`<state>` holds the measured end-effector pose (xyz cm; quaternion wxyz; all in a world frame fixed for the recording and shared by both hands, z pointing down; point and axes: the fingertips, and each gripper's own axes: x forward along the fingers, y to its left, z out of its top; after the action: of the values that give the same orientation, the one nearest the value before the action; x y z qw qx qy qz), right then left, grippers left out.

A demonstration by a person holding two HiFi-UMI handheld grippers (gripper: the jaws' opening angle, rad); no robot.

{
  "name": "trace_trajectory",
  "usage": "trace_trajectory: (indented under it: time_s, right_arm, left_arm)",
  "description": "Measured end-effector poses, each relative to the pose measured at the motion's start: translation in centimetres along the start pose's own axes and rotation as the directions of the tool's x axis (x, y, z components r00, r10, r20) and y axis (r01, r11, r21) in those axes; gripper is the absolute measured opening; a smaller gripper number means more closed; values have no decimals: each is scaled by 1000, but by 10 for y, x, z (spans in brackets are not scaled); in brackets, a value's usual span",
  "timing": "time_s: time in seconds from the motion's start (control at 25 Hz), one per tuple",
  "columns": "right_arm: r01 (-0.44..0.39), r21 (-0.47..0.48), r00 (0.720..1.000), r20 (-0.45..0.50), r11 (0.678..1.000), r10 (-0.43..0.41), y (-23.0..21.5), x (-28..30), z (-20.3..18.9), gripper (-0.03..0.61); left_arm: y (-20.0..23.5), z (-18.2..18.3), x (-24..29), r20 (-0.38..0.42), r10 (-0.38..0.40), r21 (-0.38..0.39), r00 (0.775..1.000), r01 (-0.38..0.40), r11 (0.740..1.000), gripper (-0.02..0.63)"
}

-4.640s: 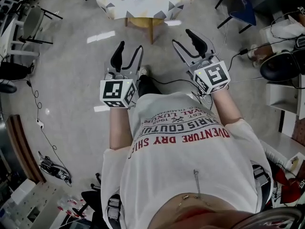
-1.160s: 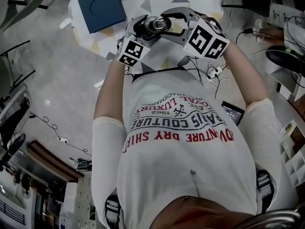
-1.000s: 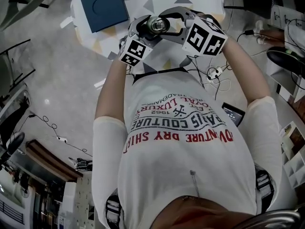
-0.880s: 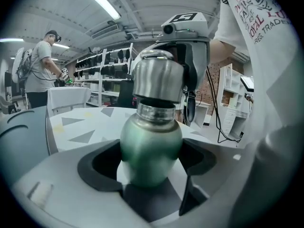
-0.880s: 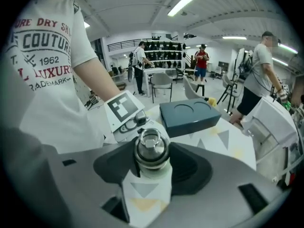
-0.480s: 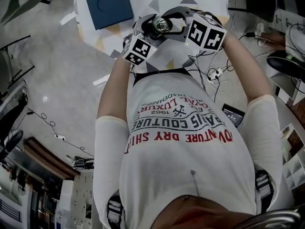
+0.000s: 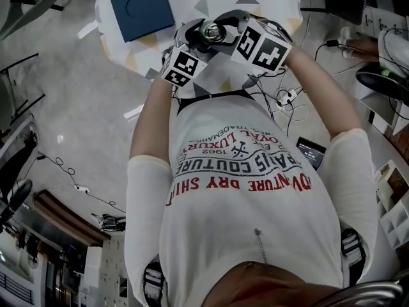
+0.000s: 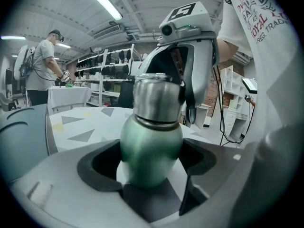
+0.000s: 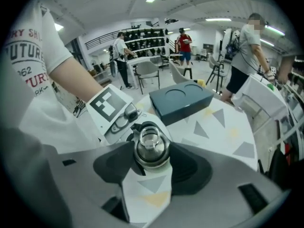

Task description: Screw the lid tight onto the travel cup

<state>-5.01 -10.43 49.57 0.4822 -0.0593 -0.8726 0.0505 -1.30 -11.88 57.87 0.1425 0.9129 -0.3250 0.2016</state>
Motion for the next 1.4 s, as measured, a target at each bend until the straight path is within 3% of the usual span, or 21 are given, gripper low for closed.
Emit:
trace_trajectory:
  time_s: [0.2,0.4,0.48,0.56,0.72,0.84,1.0,1.08,1.16,1.4]
  right_arm:
    - [107,181,994,-7,978,-108,-5,0,-1,239]
    - [224,372,973,-39,901,-226,-10,1,-2,239]
    - [255,411,965,-45,875,-260,-12,1,-2,239]
    - [261,407,962,-31,875,-272,-12,1,-2,239]
    - [194,310,980,-19,931,-198,-8,3,-4,241]
    - [138,202,990,-50,970,-130,-6,0,-6,287]
    - [11,-57,991,-135,998,-18,-1,-8,-8,295]
    - [-73,-218,979,-202,973,28,0,-9,-11,295]
    - [-146,-316,964,-256,937,64,2,-10,-13,295]
    - [-263,-411,932,-343,873,119,6,-6,-12,293]
  left_arm:
    - [0,0,1,4,-6,-9,1000,6,1000,382]
    - [0,1,2,10,-17,-17,1000,18,1000,382]
    - [1,4,2,16,-23,-12,1000,23,1000,382]
    - [1,4,2,16,-27,-13,1000,27,1000,383]
    - [1,3,2,16,-34,-23,999,34,999,383]
    - [0,2,3,14,-39,-27,999,39,999,383]
    - [0,1,4,9,-47,-27,999,47,999,384]
    - [1,1,4,8,-48,-27,999,48,998,384]
    - [0,1,3,6,-51,-28,999,51,998,385]
    - [-2,1,4,-1,-55,-28,998,55,998,385]
